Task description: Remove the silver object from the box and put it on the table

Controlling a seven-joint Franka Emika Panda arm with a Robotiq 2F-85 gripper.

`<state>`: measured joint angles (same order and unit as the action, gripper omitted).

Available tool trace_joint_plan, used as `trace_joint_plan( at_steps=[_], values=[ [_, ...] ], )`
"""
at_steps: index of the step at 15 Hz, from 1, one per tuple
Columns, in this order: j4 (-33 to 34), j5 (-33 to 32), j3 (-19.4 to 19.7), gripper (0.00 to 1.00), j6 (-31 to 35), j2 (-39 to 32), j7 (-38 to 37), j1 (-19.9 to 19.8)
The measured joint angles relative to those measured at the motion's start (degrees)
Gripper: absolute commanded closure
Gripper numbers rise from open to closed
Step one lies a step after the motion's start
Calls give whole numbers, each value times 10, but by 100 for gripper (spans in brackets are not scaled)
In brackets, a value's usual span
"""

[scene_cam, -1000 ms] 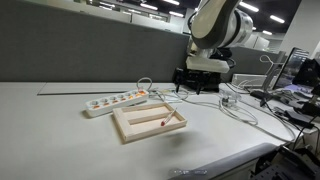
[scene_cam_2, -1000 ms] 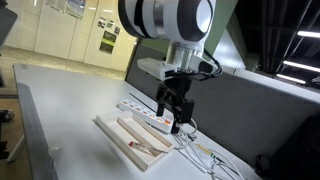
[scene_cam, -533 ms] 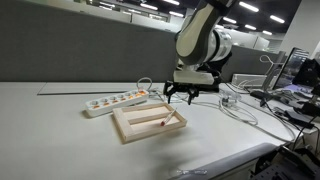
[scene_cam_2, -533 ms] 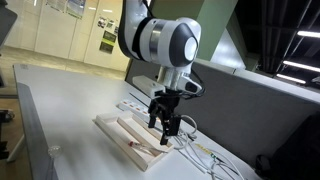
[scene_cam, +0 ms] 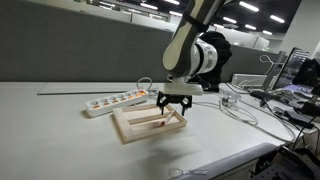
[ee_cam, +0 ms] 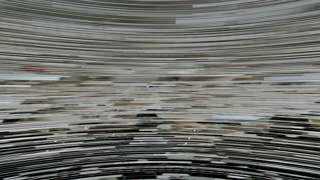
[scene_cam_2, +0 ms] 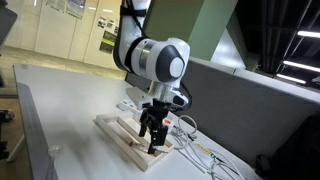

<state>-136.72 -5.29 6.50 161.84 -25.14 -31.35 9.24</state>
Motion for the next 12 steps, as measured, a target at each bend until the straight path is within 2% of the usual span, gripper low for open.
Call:
trace_joint_plan(
  at_steps=[4,5,7,12],
  values=[
    [15,21,2,0,10,-28,10,6],
    [19,23,2,25,14,-34,13,7],
    [24,29,2,32,20,-43,24,8],
    [31,42,1,63,36,-55,50,9]
  ],
)
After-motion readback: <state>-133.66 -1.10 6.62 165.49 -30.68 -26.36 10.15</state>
